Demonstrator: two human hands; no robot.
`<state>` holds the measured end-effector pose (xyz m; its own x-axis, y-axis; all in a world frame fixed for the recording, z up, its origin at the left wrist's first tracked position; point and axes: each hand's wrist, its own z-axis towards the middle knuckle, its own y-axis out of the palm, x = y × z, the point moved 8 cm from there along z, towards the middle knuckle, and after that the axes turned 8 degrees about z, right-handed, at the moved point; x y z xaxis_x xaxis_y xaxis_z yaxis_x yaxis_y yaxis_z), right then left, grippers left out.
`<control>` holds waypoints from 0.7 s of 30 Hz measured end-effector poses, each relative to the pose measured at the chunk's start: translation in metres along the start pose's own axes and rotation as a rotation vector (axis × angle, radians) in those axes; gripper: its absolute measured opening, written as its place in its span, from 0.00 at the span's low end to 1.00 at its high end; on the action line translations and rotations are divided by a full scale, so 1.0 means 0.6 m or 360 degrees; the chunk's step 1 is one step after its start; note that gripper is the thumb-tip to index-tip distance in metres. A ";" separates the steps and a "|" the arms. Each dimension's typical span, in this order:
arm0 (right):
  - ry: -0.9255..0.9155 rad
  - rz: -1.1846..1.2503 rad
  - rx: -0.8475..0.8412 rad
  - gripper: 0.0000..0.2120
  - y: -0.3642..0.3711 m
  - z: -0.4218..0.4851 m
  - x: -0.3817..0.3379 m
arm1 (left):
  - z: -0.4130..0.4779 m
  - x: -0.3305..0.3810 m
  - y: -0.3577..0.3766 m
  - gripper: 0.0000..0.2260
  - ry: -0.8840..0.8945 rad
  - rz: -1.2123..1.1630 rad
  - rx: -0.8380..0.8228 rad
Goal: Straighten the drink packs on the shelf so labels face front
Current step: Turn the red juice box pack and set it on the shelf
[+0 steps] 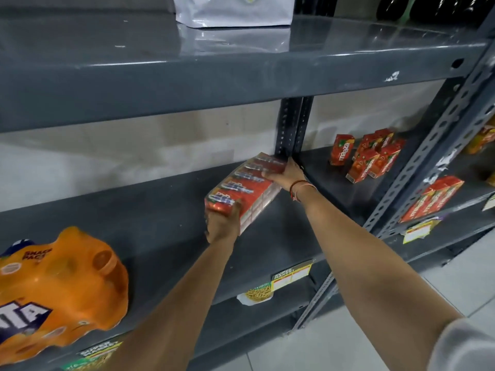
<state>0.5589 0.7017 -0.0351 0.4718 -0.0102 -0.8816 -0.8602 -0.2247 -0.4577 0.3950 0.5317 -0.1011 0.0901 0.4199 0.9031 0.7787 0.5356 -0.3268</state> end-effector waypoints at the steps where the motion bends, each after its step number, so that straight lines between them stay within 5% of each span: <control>1: 0.0044 0.0058 -0.0044 0.57 0.000 0.003 0.011 | -0.004 0.007 -0.006 0.51 0.0023 0.0035 -0.0020; 5: 0.0107 0.0311 -0.0008 0.49 -0.013 -0.016 0.032 | 0.002 0.025 -0.019 0.34 0.0100 -0.0009 -0.0117; 10: 0.0067 0.0528 0.0286 0.45 -0.033 -0.071 0.056 | 0.008 0.036 -0.025 0.29 0.0278 -0.0012 -0.0344; 14: -0.0022 0.0653 0.0496 0.36 -0.050 -0.140 0.077 | -0.014 0.048 -0.035 0.31 0.0491 0.0105 -0.0389; 18: -0.0097 0.0496 0.0574 0.34 -0.067 -0.204 0.104 | -0.049 0.049 -0.048 0.48 0.0771 0.0251 -0.0365; 21: -0.0120 0.0340 0.0638 0.33 -0.079 -0.232 0.121 | -0.070 0.039 -0.052 0.46 0.0896 0.0288 -0.0330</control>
<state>0.6608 0.5758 -0.0615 0.2732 0.0589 -0.9602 -0.9506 0.1694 -0.2601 0.3987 0.4939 -0.0579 0.5012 0.0101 0.8653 0.8196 0.3153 -0.4784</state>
